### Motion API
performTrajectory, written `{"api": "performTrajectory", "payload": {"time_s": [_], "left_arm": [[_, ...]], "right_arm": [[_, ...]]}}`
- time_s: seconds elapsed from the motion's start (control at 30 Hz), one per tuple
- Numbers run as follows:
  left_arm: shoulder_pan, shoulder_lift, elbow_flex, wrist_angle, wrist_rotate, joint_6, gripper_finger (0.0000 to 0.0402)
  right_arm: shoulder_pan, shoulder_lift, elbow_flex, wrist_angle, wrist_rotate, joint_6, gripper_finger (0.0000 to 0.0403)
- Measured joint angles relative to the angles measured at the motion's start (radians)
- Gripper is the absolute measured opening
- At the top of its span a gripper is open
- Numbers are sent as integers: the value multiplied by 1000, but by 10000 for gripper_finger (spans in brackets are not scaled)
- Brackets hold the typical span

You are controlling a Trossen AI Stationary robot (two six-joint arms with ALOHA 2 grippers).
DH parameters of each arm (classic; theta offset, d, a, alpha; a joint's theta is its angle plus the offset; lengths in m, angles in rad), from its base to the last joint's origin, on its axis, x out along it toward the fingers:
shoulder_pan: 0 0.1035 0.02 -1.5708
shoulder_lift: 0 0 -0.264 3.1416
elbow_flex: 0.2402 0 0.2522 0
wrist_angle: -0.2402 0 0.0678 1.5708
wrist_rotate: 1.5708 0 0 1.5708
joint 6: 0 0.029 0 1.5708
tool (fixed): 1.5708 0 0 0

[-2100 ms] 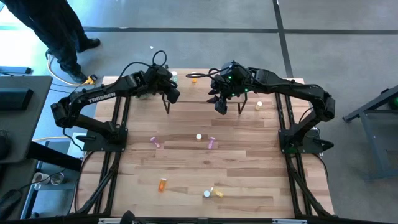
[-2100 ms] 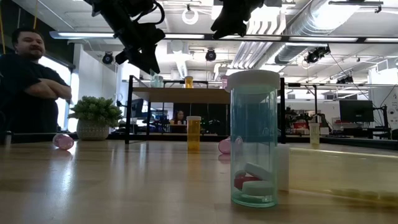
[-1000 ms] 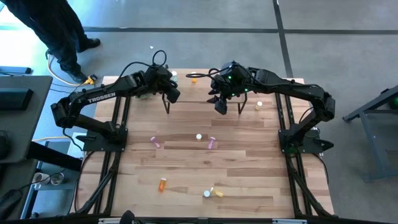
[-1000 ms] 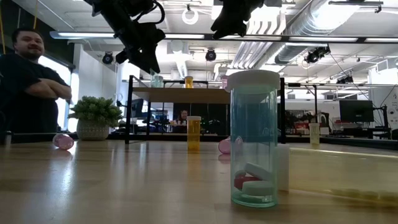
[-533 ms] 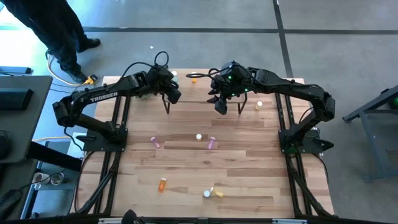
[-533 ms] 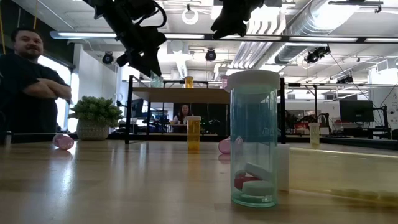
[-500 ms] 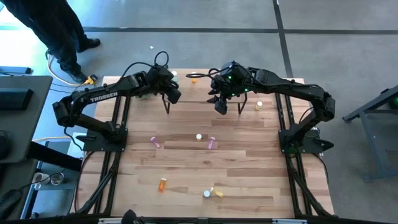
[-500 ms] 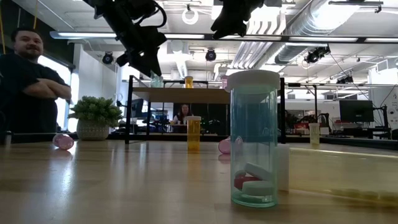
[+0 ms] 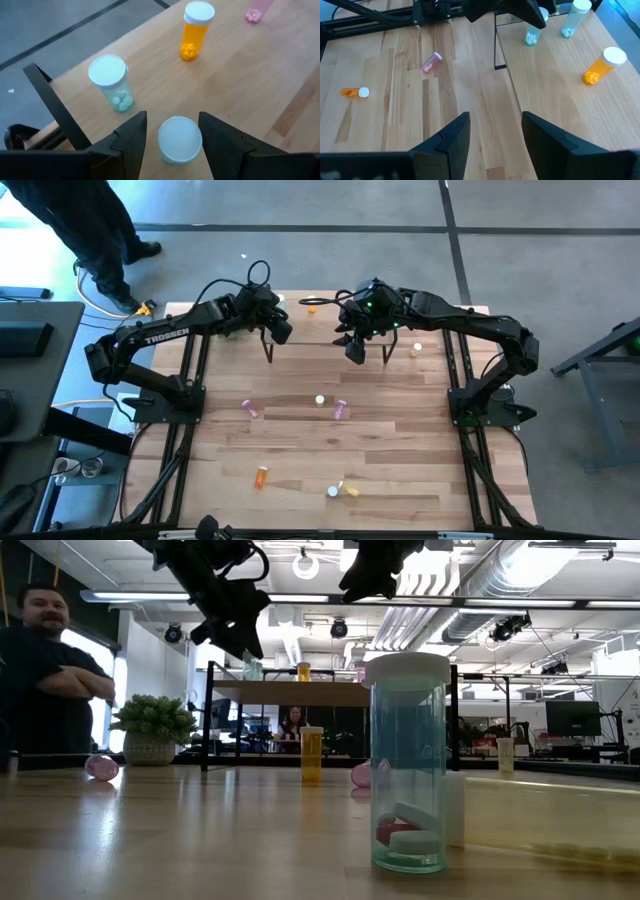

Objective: Pick and place medicine bottles onto shelf by color
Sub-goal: Put the top blue pill bottle on the shelf aligned with the blue pill bottle, then put the top orange pill bottle on the shelf aligned with the orange pill bottle

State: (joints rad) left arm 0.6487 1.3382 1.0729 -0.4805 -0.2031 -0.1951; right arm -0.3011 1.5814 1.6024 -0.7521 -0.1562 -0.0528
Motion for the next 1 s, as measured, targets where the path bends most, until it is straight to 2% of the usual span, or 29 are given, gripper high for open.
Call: {"api": "performTrajectory", "payload": {"time_s": [0.33, 0.7, 0.87, 1.0], "left_arm": [[1, -7, 0, 16, -2, 52, 170], [6, -104, 0, 23, 2, 68, 170], [6, -157, 0, -1, 77, 73, 170], [5, -207, 0, -21, 147, 138, 170]], "right_arm": [[0, 0, 0, 0, 0, 0, 170], [0, 0, 0, 0, 0, -28, 170], [1, 0, 0, -12, 0, -45, 170], [1, 0, 0, -47, -8, -49, 170]]}}
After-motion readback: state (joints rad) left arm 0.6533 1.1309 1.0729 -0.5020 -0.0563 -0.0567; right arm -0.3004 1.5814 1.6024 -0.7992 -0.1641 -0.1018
